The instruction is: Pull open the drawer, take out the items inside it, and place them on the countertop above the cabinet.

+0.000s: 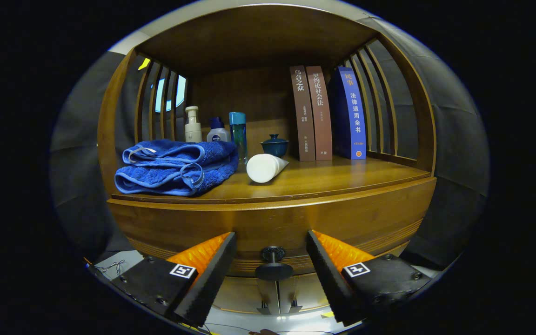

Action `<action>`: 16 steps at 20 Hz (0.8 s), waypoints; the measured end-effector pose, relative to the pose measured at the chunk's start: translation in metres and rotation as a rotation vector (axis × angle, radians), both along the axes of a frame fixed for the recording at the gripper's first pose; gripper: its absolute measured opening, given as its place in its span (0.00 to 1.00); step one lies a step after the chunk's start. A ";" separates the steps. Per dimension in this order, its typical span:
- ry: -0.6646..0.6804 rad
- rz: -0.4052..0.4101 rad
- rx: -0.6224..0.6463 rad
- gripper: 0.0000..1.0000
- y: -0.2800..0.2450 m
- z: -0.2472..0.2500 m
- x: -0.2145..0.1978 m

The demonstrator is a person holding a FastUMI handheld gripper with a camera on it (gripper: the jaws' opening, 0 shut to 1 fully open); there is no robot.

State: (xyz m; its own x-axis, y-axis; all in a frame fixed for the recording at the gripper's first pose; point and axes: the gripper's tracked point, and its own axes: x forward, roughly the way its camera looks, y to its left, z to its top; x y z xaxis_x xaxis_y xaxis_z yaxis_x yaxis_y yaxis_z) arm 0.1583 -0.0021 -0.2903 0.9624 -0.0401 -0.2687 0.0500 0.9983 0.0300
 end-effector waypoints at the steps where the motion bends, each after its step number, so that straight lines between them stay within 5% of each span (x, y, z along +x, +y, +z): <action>1: -0.010 0.007 0.003 0.99 0.001 0.007 -0.005; 16: -0.162 0.083 -0.086 0.99 0.040 0.183 -0.137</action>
State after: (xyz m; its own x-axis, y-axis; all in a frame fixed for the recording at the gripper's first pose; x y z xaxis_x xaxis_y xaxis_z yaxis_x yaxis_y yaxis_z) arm 0.0213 0.0382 -0.1073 0.9937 0.0253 -0.1093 -0.0314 0.9980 -0.0542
